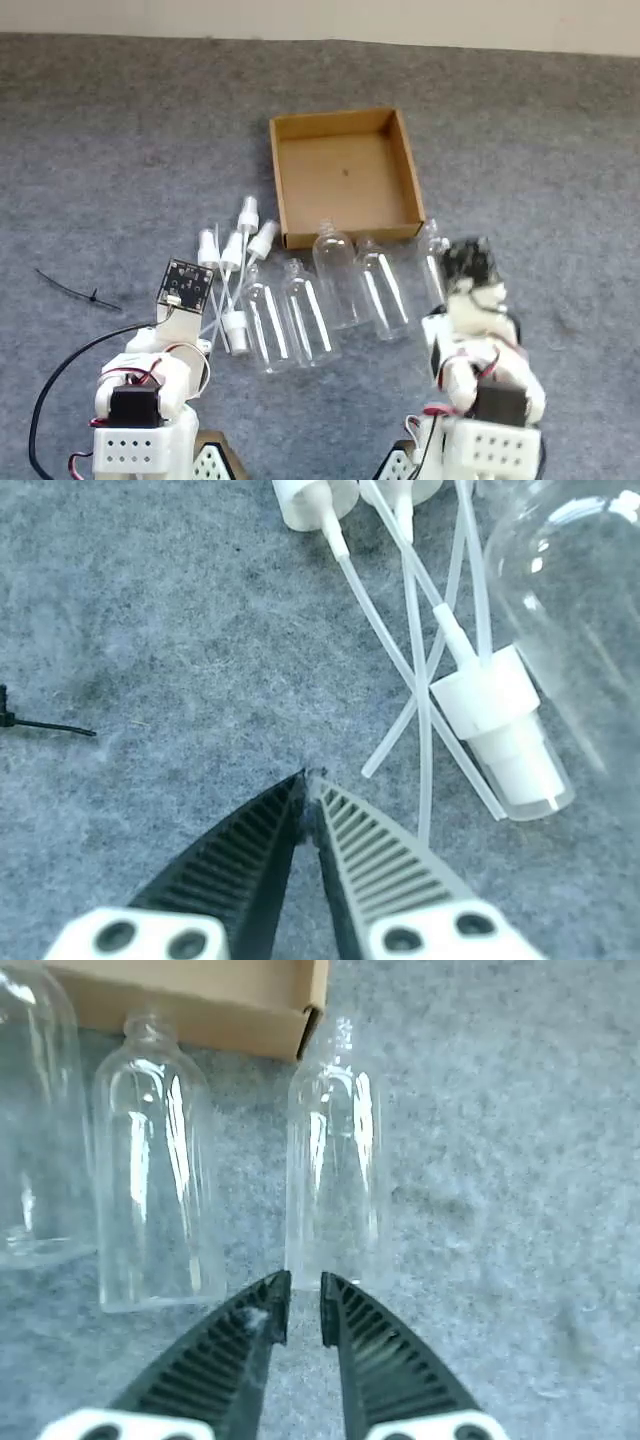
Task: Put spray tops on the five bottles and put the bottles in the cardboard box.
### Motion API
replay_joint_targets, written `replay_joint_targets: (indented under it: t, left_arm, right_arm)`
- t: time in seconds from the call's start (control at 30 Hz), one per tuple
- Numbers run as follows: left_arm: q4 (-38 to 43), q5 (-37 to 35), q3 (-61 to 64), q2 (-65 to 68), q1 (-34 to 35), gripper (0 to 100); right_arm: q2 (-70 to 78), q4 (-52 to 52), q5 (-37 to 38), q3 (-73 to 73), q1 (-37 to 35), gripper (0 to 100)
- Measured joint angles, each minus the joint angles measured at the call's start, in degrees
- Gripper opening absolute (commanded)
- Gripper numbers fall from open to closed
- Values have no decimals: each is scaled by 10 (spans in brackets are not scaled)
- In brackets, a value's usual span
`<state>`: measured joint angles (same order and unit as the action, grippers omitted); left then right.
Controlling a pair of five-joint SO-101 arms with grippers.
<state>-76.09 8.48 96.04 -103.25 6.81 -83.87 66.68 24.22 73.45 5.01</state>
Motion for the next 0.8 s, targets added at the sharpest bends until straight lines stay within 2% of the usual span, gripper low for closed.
replay_joint_targets:
  t: [0.2, 0.4, 0.57, 0.8]
  left_arm:
    - [0, 0, 0, 0, 0, 18]
    - [0, 0, 0, 0, 0, 18]
    - [0, 0, 0, 0, 0, 18]
    - [0, 0, 0, 0, 0, 18]
  right_arm:
    - [360, 44, 0, -263, -27, 187]
    - [692, 85, 0, -505, -81, 212]
    - [831, 84, -3, -572, -92, 213]
    - [889, 45, -4, -590, -88, 213]
